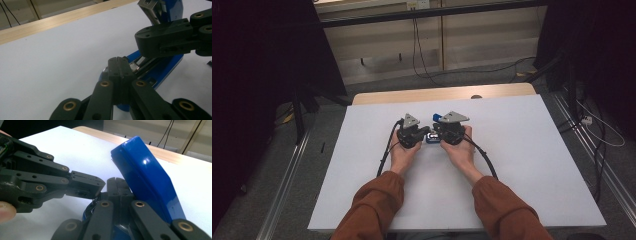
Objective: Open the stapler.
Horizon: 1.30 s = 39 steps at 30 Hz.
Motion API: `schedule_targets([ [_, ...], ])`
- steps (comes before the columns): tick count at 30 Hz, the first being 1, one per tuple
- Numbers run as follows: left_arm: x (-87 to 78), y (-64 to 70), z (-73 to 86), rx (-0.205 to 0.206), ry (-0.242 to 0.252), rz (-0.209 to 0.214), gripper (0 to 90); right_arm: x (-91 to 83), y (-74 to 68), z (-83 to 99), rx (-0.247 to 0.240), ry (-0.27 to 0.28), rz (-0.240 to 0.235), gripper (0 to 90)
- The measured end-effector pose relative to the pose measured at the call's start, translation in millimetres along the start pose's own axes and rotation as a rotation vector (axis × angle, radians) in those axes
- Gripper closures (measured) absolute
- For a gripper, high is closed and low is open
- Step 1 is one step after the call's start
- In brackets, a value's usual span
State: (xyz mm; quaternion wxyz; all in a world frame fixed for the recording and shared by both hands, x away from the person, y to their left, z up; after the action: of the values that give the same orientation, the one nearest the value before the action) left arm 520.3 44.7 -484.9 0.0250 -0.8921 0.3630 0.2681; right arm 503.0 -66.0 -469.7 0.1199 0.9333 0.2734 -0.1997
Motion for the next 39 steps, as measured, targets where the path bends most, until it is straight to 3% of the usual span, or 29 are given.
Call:
schedule_targets([
  [39,0.2,-0.4,-0.3,0.002,-0.003,0.002,90.0,-9.9,10.7,-3.9,-0.001,0.023,0.033,90.0],
])
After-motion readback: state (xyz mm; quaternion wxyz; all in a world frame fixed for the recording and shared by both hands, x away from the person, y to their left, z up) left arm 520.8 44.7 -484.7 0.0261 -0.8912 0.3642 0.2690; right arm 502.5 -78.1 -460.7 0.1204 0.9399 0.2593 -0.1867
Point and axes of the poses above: each handheld gripper's, and its own axes: x roughly forward along the jaws, z roughly out of its underside, y roughly to its right, the point moved 6 cm from there along x, roughly forward along the jaws, and after that the axes turned 8 degrees about -x, right-handed, at the moved point
